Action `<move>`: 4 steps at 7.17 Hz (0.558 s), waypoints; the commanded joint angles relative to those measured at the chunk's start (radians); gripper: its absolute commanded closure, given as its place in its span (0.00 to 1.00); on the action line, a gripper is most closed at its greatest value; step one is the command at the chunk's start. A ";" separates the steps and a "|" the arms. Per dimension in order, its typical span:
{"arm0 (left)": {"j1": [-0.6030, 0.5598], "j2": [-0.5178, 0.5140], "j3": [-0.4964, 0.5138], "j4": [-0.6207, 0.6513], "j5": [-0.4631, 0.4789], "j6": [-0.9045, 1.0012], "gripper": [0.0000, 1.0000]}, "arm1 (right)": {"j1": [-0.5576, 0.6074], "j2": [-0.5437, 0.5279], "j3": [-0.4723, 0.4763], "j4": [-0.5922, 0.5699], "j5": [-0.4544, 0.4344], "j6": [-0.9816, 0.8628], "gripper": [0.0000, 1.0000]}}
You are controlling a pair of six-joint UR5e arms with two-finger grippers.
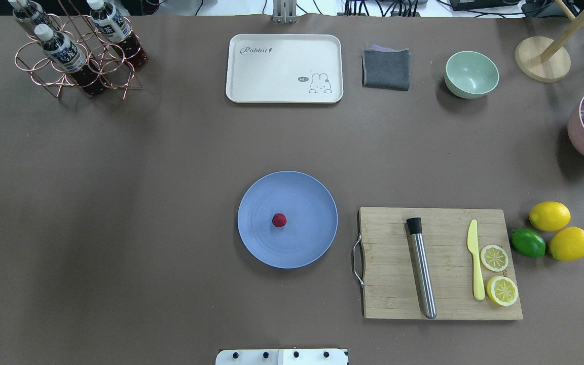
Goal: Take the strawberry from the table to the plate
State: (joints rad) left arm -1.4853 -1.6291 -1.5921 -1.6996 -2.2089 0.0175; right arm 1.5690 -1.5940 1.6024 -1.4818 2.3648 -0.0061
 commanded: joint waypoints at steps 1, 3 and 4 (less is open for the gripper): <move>-0.001 0.000 -0.002 0.000 0.000 -0.001 0.02 | 0.000 0.000 0.001 0.000 0.001 0.000 0.00; -0.003 0.000 0.000 0.000 0.000 0.001 0.02 | 0.000 0.002 -0.001 0.000 -0.001 0.000 0.00; -0.003 0.000 -0.002 0.000 0.000 0.001 0.02 | 0.000 -0.004 0.001 0.001 0.001 0.000 0.00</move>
State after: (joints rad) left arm -1.4876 -1.6286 -1.5932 -1.6997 -2.2089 0.0178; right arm 1.5693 -1.5943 1.6027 -1.4815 2.3648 -0.0061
